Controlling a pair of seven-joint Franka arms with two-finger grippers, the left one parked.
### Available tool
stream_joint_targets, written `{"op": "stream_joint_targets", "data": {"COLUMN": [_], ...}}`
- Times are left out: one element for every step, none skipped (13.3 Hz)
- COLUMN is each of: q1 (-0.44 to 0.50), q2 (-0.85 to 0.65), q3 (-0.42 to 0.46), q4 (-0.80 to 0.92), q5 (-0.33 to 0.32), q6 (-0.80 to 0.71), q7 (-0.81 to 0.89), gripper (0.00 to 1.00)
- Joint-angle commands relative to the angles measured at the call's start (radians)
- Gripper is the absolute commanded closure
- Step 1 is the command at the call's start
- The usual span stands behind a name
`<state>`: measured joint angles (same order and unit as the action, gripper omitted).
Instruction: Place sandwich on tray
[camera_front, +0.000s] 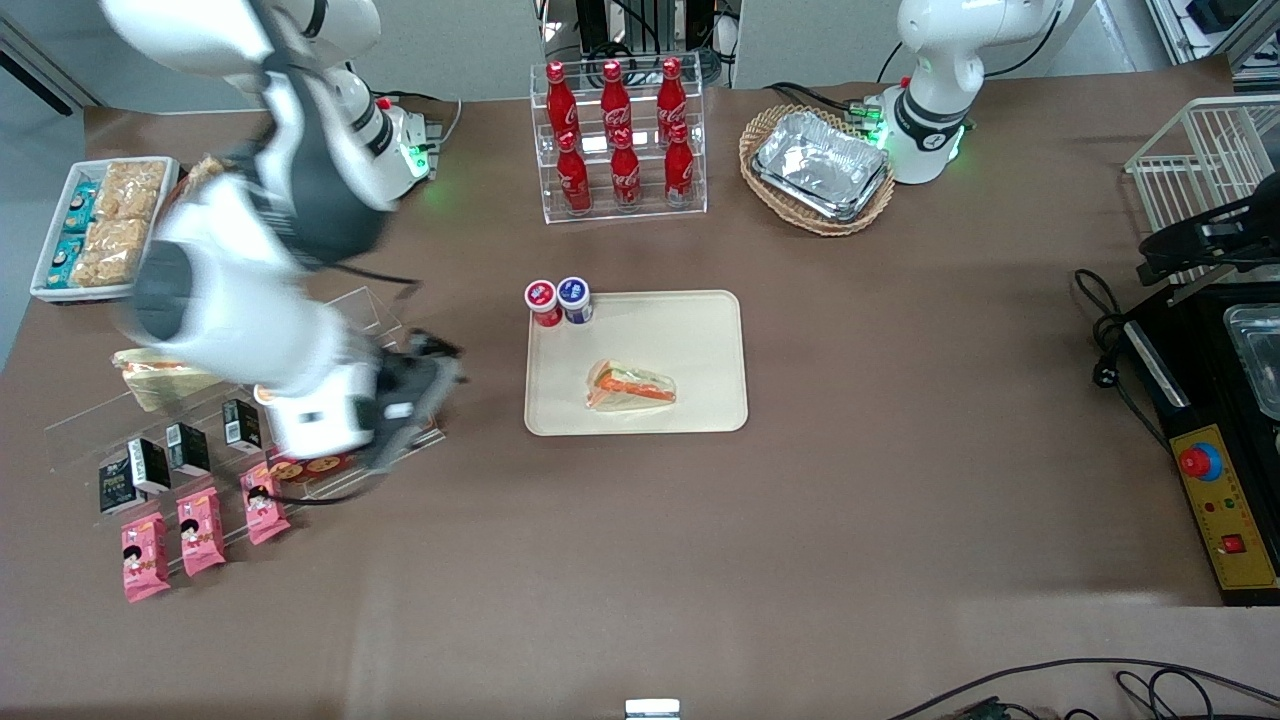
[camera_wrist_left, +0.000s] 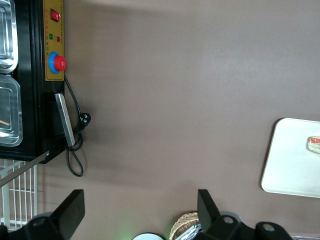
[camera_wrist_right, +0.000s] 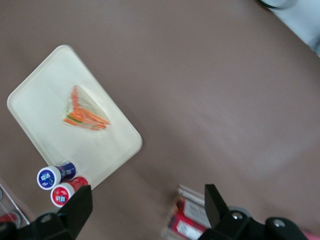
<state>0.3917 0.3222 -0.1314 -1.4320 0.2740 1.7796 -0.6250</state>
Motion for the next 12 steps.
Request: {"op": "stream_joint_targets", "data": {"q1": [-0.144,-0.196,-0.253,-0.293,-0.33,-0.365,-0.391,-0.41,-0.415,-0.415,-0.415,-0.416], "q2": [-0.09,-0.11,-0.127,-0.149,-0.172,-0.186,-0.192,-0.195,-0.201,-0.204,-0.209,-0.209], "q3": [0.013,0.013,0.013,0.013,0.012,0.012,0.012,0.012,0.012,0.009,0.006,0.003], "q4": [-0.018,-0.018,-0.018,-0.018,-0.018,-0.018,-0.018,-0.016,-0.016,-0.008,-0.005,-0.004], "q5": [-0.041,-0.042,-0.042,-0.045,-0.048,-0.068,-0.084,-0.111,-0.145,-0.177,-0.197,-0.2], "q6": [-0.058,-0.086,-0.11,-0.12,-0.12,-0.123,-0.137,-0.15,-0.16,-0.163,-0.163,-0.163], "q7": [0.09,0.094,0.109,0.131,0.155,0.189,0.235,0.284,0.341,0.399,0.442,0.468], "gripper": [0.0,0.0,0.0,0.0,0.0,0.0,0.0,0.0,0.0,0.0,0.0,0.0]}}
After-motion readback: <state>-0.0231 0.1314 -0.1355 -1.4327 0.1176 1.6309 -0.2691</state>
